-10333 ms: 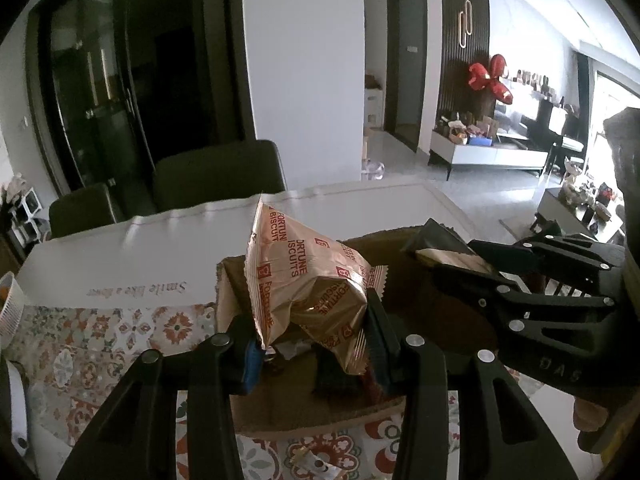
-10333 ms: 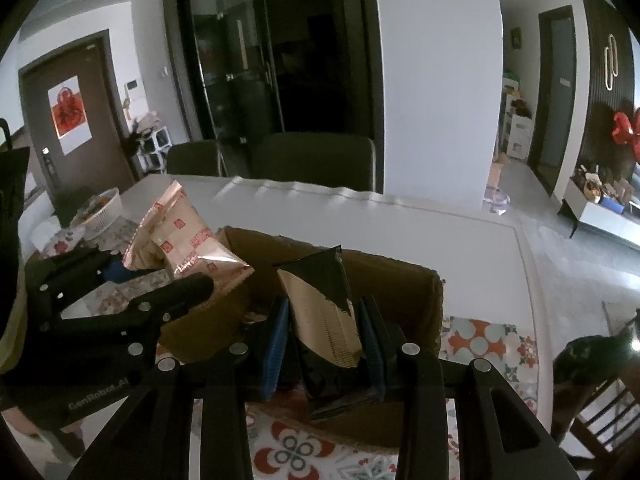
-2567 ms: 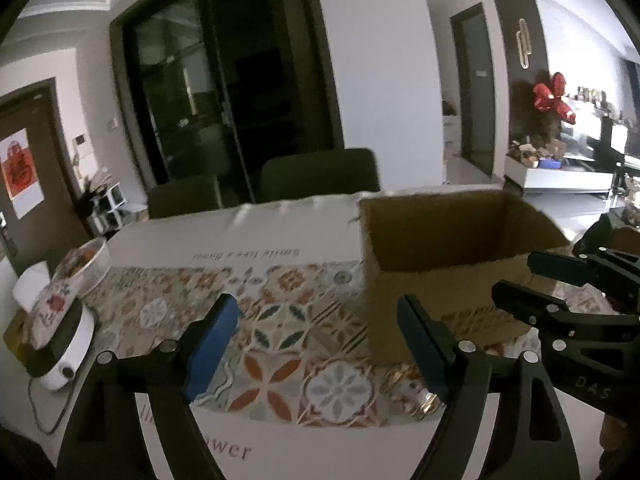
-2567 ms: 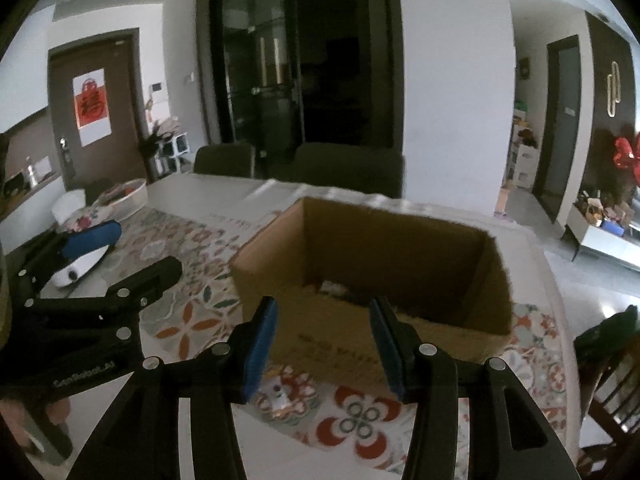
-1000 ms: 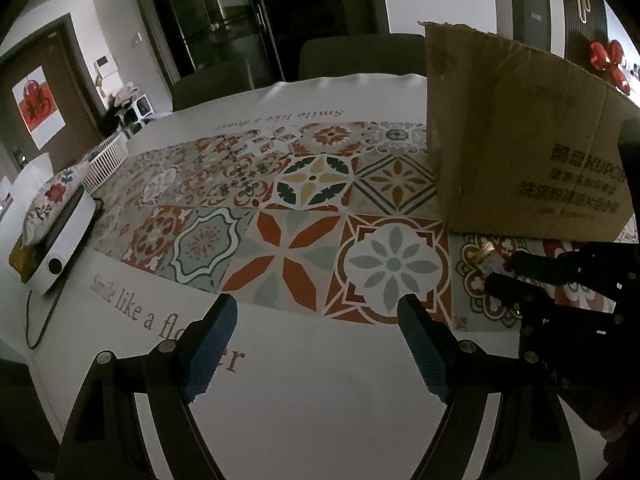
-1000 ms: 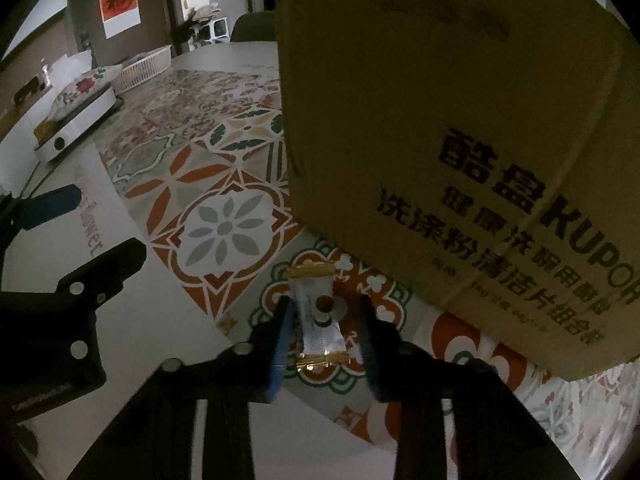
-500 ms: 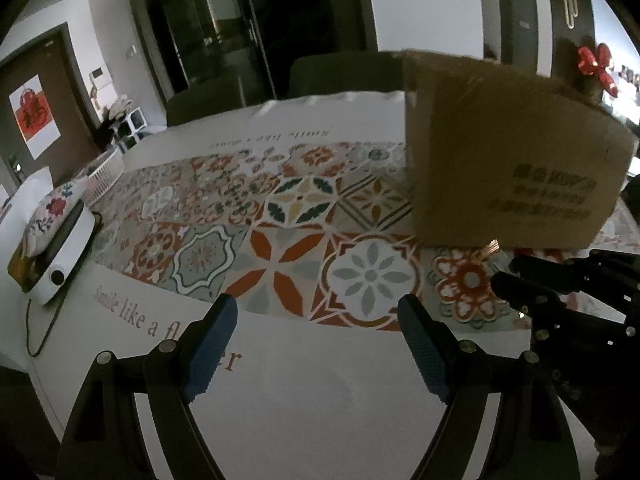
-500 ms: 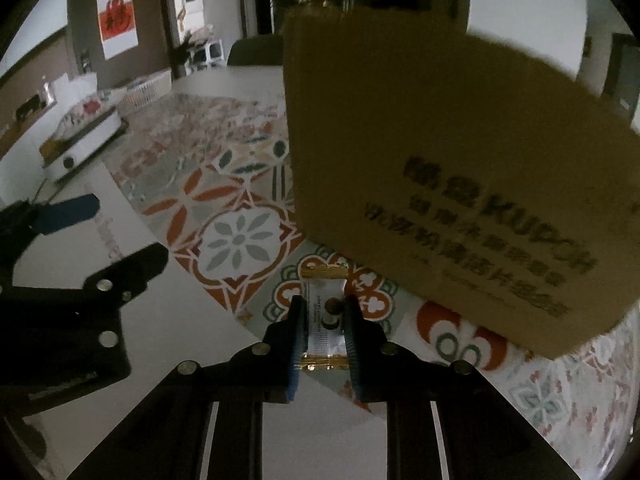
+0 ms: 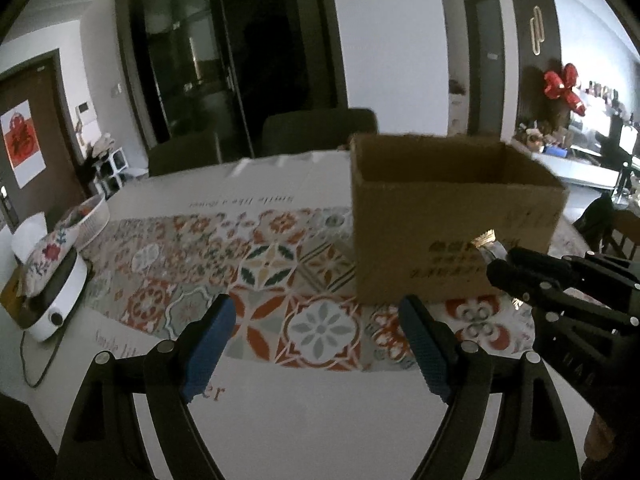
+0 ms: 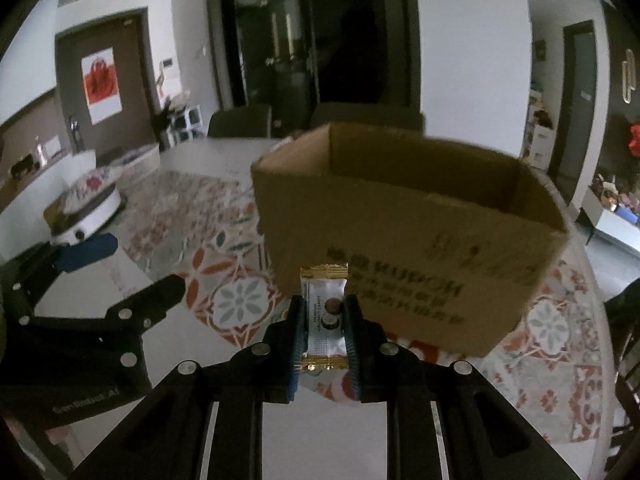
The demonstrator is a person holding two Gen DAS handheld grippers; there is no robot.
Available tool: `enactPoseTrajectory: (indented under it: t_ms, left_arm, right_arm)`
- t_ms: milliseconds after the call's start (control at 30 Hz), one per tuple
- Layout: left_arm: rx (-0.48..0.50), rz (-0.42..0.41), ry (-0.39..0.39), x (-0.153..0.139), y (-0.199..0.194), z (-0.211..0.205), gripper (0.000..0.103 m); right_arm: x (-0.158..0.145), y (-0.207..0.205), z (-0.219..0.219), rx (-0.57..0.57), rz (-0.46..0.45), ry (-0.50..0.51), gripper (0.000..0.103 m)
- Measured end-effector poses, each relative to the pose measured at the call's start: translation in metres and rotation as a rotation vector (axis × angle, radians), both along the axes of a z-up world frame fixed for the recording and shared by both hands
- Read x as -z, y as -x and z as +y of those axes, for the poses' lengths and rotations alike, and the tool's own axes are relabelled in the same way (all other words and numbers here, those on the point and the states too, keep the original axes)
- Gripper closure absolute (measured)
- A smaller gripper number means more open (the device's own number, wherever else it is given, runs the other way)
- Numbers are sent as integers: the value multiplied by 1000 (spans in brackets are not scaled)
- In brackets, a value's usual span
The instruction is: Organize snacks
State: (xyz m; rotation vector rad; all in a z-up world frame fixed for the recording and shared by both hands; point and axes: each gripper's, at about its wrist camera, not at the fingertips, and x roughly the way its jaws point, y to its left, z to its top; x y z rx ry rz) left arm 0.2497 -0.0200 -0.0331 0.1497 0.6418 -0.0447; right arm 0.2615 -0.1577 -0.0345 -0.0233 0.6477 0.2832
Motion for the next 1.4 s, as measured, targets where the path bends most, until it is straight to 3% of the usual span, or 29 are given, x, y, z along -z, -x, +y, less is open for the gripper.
enactPoseTrajectory:
  t_ms: [267, 333, 567, 1000, 1100, 1167, 1400]
  left_arm:
    - [36, -74, 0, -29, -4, -17, 13]
    - [41, -100, -2, -37, -7, -20, 7]
    - [50, -176, -9, -61, -32, -32, 5]
    - [51, -180, -18, -66, -76, -48, 2]
    - [48, -169, -23, -63, -80, -50, 2]
    - [46, -162, -24, -61, -80, -49, 2]
    - [57, -161, -6, -62, -66, -48, 2]
  right_arm:
    - [-38, 3, -20, 59, -92, -20, 83]
    - [-44, 2, -24, 72, -107, -18, 83]
    - [-64, -18, -34, 103, -139, -9, 83]
    - [-69, -70, -57, 174, -124, 20, 82]
    - [-66, -79, -61, 199, -105, 31, 76]
    - [-65, -79, -63, 220, -112, 42, 58]
    - [-62, -59, -63, 236, -111, 52, 55]
